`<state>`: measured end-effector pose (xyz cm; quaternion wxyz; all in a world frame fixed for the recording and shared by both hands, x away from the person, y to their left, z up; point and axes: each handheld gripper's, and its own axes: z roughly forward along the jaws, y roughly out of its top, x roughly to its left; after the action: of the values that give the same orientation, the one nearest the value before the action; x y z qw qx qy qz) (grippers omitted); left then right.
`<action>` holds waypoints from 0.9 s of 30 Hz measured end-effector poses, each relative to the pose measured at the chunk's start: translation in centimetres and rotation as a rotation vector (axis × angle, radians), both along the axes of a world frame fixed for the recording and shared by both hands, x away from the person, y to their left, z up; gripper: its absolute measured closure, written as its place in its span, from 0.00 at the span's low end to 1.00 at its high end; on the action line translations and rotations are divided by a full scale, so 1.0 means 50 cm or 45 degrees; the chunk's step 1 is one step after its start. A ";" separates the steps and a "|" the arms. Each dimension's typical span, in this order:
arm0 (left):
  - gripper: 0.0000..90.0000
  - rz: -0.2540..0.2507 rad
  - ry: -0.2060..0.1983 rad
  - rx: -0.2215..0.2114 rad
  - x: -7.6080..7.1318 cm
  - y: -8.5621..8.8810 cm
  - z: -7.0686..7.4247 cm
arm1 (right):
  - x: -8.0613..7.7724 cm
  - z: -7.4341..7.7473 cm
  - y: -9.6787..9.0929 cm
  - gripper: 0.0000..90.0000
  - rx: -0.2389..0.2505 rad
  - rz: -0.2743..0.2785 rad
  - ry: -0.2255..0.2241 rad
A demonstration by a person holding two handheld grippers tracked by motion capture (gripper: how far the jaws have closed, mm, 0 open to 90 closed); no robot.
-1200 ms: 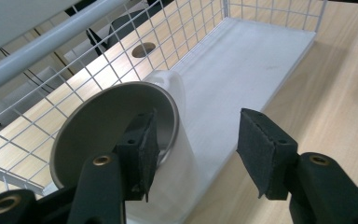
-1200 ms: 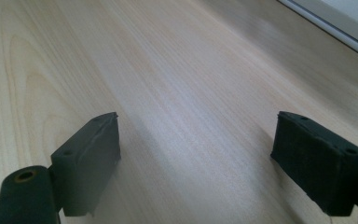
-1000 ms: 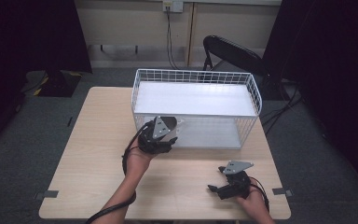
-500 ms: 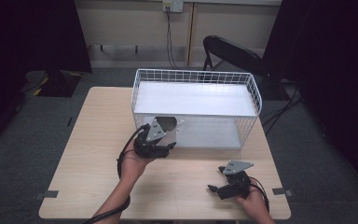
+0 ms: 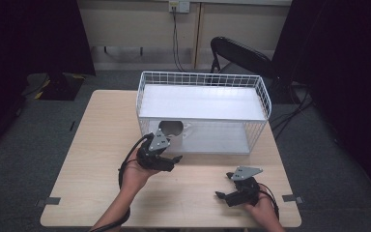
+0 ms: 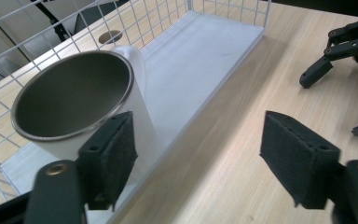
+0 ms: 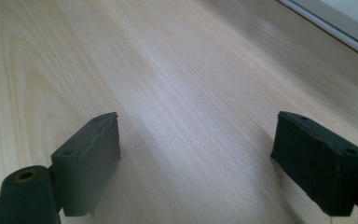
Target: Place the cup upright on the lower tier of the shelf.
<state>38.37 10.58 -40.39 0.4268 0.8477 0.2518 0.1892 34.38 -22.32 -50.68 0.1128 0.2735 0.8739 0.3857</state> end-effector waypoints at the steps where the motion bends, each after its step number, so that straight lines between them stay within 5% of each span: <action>1: 0.27 -0.003 0.005 -0.003 -0.002 0.001 -0.001 | 0.000 0.000 0.000 0.16 0.000 -0.001 0.000; 23: 0.15 -0.035 0.085 -0.072 -0.030 0.043 -0.032 | 0.000 0.000 0.000 0.16 0.000 0.000 0.000; 27: 0.15 -0.040 0.083 -0.051 -0.035 0.045 -0.033 | 0.000 0.000 0.000 0.16 0.000 0.000 0.000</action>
<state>36.60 12.85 -42.03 0.4382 0.8486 0.2558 0.1498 34.38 -22.32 -50.68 0.1129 0.2735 0.8739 0.3858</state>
